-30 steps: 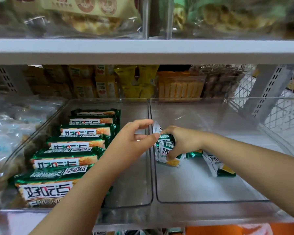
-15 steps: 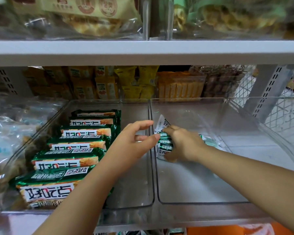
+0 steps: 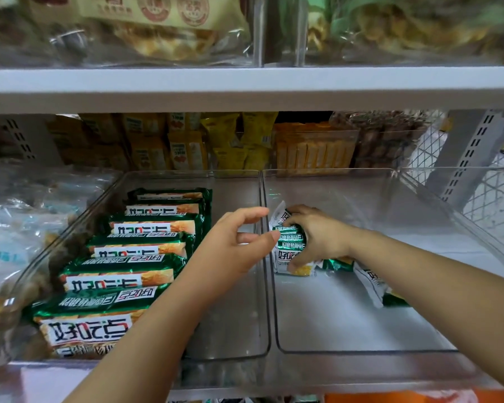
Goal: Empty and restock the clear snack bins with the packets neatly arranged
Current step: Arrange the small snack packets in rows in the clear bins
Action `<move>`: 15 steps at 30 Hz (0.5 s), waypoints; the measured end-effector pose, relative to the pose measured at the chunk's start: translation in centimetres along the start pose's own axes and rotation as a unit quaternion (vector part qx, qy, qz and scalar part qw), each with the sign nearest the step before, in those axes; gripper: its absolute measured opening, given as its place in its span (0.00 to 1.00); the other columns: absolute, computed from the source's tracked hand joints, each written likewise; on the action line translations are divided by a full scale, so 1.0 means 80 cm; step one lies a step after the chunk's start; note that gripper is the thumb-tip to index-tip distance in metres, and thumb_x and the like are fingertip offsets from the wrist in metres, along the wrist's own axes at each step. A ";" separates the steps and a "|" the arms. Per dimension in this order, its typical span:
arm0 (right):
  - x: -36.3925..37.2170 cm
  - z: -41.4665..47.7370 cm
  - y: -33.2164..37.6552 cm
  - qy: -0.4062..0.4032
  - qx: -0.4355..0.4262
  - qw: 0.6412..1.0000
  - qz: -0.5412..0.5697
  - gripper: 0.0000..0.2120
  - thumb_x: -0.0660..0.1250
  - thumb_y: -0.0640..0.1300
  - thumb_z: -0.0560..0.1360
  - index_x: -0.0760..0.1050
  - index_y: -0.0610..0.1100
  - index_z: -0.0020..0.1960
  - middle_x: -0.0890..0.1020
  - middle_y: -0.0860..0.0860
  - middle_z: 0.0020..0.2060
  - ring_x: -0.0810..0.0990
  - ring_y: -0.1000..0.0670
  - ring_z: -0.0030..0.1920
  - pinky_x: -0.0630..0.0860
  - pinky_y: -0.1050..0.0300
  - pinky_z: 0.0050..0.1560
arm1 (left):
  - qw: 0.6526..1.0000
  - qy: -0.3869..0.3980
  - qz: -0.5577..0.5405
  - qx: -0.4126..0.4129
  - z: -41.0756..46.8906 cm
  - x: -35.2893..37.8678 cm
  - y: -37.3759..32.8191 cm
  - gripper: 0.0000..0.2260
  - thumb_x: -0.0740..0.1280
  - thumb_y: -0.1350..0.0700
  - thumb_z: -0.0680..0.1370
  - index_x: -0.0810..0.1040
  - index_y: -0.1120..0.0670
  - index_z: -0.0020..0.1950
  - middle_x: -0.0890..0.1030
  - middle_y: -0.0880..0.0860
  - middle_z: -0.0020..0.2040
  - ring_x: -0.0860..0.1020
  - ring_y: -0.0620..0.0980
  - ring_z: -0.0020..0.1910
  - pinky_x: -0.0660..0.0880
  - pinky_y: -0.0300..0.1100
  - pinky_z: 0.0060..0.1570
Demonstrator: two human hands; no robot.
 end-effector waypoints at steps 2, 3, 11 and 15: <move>0.001 -0.003 0.005 -0.020 -0.025 0.999 -0.025 0.44 0.78 0.61 0.60 0.66 0.48 0.71 0.61 0.50 0.74 0.61 0.46 0.71 0.63 0.55 0.68 | 1.000 -0.003 0.001 0.000 0.000 0.000 0.000 0.15 0.69 0.50 0.75 0.73 0.41 0.61 0.76 0.51 0.58 0.76 0.35 0.41 0.71 0.24 0.34; 0.004 -0.005 0.005 -0.022 -0.036 0.999 -0.030 0.43 0.78 0.60 0.61 0.66 0.49 0.70 0.61 0.50 0.74 0.61 0.46 0.71 0.63 0.56 0.68 | 1.000 -0.004 0.001 0.001 0.000 -0.001 -0.001 0.15 0.69 0.50 0.75 0.73 0.41 0.61 0.76 0.51 0.58 0.76 0.33 0.40 0.71 0.24 0.34; -0.001 -0.007 0.021 0.014 -0.060 0.992 -0.106 0.46 0.78 0.60 0.59 0.59 0.53 0.70 0.69 0.53 0.66 0.63 0.48 0.67 0.65 0.52 0.64 | 1.000 -0.006 -0.001 0.002 0.000 0.001 -0.001 0.16 0.69 0.51 0.75 0.73 0.43 0.62 0.76 0.52 0.60 0.77 0.38 0.46 0.72 0.24 0.35; 0.003 -0.009 0.022 -0.012 -0.050 0.993 -0.104 0.48 0.78 0.59 0.60 0.56 0.53 0.72 0.67 0.49 0.69 0.61 0.47 0.70 0.62 0.53 0.66 | 1.000 -0.007 -0.002 0.003 0.000 0.000 0.000 0.16 0.69 0.50 0.75 0.73 0.42 0.61 0.76 0.50 0.60 0.78 0.37 0.47 0.72 0.24 0.36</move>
Point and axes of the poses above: each hand's wrist, its own z-axis towards the middle knuckle, its own x-axis out of the palm, y = z × x, the point moved 5 cm from there along z, towards the middle knuckle
